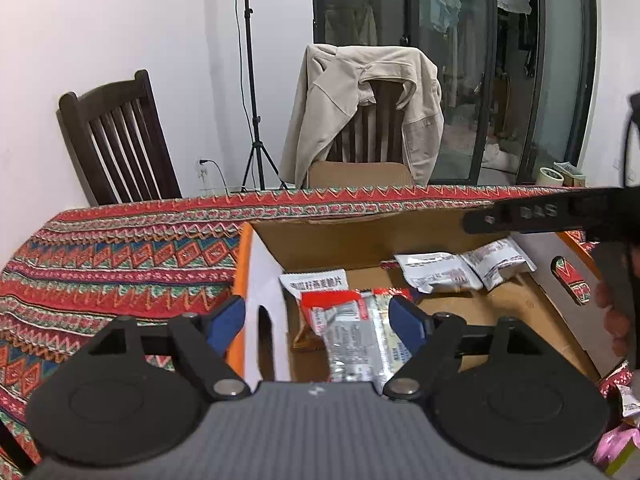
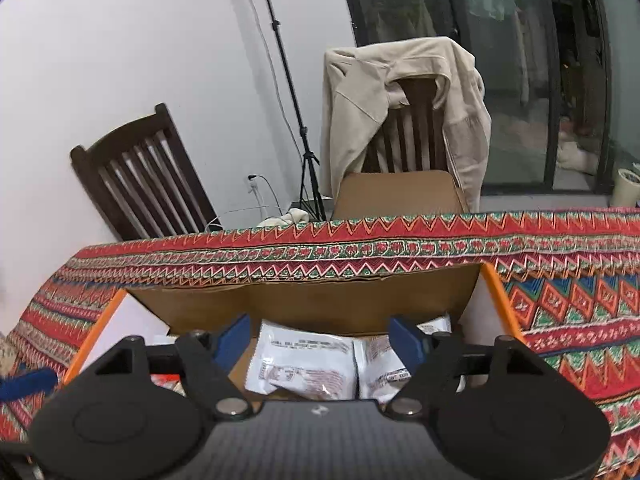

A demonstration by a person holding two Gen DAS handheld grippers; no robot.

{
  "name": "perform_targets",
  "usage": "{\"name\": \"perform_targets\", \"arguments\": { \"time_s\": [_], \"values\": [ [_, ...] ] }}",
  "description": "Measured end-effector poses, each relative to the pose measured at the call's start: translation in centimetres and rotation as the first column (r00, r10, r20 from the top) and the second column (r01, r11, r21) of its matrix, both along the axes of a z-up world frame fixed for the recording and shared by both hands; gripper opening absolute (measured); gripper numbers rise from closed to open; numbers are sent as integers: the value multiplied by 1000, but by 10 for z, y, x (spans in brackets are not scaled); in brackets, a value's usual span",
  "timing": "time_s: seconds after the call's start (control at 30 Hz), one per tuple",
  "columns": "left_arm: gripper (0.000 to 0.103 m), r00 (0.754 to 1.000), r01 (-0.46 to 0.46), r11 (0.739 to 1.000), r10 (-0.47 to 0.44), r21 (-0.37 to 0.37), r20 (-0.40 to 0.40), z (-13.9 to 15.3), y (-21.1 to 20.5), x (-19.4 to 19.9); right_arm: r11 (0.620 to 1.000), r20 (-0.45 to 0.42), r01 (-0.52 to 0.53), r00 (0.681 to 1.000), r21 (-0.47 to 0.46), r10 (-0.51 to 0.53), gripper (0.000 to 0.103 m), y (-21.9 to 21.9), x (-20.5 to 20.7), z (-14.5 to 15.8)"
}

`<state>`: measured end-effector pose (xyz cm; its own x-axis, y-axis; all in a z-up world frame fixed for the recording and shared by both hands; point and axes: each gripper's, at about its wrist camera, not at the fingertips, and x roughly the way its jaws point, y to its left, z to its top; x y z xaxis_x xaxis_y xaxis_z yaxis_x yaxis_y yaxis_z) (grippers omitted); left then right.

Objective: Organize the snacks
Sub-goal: 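Lower both packets into the orange box and open both tools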

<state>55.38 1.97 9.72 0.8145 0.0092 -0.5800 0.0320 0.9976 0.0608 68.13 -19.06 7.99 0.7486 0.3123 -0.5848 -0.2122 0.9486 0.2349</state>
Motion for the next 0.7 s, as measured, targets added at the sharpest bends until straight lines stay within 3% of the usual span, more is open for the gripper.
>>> {"name": "perform_targets", "arguments": {
  "time_s": [0.17, 0.37, 0.47, 0.6, 0.7],
  "values": [
    [81, 1000, -1, 1000, 1, -22, 3, 21, 1, -14, 999, 27, -18, 999, -37, 19, 75, -14, -22, 18],
    [87, 998, 5, 1000, -4, -14, 62, 58, -5, -61, 995, 85, -43, 995, -87, 50, 81, -29, -68, 58],
    [101, 996, 12, 1000, -10, -22, 90, 82, -6, -98, 994, 124, -55, 990, -96, 67, 85, -40, -103, 83],
    [103, 987, 51, 998, -47, -21, 153, 112, -3, -164, 989, 200, -75, 975, -129, 100, 90, -57, -167, 119],
    [103, 978, 64, 996, -51, -58, 201, 128, 4, -216, 985, 253, -91, 959, -145, 125, 101, -72, -224, 140]
  ]
}}
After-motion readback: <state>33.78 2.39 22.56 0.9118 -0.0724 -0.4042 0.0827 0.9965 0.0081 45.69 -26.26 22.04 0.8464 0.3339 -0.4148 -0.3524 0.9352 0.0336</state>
